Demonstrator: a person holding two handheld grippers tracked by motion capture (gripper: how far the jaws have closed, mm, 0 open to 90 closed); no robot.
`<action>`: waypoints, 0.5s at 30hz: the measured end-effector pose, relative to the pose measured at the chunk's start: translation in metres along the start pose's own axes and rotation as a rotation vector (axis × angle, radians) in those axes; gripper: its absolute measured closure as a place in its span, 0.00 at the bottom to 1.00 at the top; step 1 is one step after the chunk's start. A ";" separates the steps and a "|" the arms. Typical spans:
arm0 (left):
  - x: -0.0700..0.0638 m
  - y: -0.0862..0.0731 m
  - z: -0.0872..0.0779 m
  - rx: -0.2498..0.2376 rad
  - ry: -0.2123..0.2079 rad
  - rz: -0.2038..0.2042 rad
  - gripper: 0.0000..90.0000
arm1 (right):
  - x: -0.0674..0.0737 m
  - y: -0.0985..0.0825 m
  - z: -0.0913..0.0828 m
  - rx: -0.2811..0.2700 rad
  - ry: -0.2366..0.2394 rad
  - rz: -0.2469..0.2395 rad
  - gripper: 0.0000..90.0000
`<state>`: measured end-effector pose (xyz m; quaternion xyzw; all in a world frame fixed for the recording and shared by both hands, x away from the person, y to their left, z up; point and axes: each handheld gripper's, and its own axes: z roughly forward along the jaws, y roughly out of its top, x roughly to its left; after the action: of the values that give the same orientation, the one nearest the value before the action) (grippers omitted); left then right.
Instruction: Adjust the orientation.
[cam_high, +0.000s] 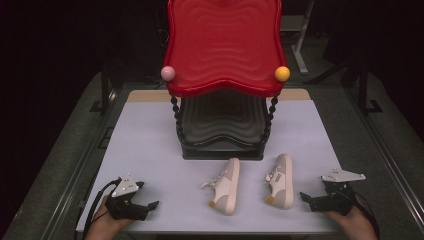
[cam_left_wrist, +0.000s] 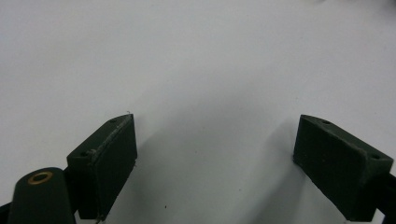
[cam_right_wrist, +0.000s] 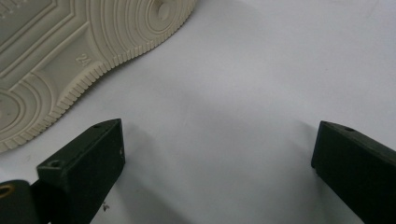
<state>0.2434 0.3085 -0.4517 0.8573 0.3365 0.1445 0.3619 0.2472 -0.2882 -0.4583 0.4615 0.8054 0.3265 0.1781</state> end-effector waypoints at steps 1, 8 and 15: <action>0.000 0.000 0.000 0.000 0.000 0.000 0.14 | 0.000 0.000 0.000 0.000 0.000 0.000 0.02; 0.000 0.002 -0.001 0.014 0.005 -0.002 0.17 | 0.000 0.000 0.000 -0.002 -0.001 -0.003 0.02; -0.005 0.010 -0.007 -0.016 -0.025 0.025 0.44 | 0.000 0.000 0.000 -0.002 -0.001 -0.002 0.02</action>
<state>0.2411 0.3041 -0.4393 0.8602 0.3201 0.1411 0.3710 0.2471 -0.2882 -0.4585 0.4606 0.8056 0.3269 0.1791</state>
